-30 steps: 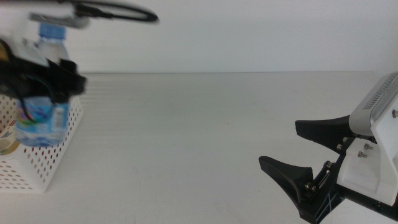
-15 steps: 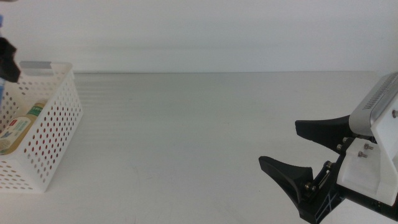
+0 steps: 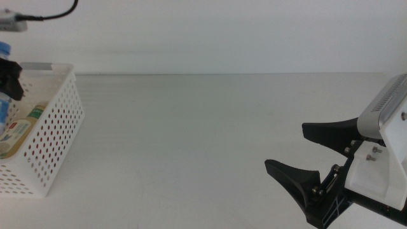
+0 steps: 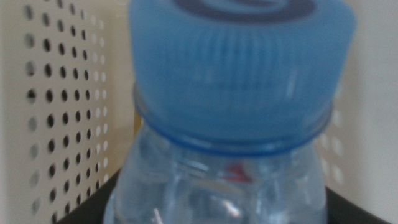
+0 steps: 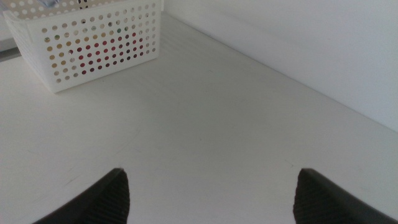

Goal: Use arms to grab the bottles and put them into the dustbin to the left of the table.

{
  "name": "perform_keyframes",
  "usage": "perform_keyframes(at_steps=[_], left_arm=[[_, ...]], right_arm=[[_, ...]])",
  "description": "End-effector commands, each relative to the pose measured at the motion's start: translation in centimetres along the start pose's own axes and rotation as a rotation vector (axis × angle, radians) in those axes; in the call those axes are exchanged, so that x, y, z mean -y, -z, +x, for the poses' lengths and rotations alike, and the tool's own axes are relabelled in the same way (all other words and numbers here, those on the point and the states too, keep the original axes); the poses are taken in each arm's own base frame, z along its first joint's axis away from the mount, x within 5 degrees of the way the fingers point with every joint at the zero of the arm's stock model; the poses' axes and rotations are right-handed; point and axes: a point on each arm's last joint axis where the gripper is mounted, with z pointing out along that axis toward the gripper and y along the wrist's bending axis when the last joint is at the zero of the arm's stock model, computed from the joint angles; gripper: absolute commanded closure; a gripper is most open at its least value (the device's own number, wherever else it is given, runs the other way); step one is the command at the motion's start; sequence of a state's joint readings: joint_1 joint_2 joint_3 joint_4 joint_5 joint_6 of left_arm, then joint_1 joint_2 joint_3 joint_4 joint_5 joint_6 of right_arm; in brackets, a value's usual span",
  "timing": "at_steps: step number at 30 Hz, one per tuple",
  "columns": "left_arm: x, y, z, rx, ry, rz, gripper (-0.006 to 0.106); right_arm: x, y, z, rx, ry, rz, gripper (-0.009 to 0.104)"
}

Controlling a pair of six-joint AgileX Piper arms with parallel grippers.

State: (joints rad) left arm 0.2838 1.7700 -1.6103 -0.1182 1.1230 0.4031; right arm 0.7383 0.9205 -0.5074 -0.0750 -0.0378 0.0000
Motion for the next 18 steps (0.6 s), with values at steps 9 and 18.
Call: perform_keyframes(at_steps=[9, 18], left_arm=[[-0.2, -2.5, -1.4, 0.002, 0.027, 0.053, 0.1], [-0.3, -3.9, -1.4, -0.02, -0.018, 0.075, 0.065]], right_arm=[[0.1, 0.3, -1.7, 0.108, 0.015, 0.003, 0.011], [0.1, 0.3, -1.7, 0.108, 0.015, 0.003, 0.011]])
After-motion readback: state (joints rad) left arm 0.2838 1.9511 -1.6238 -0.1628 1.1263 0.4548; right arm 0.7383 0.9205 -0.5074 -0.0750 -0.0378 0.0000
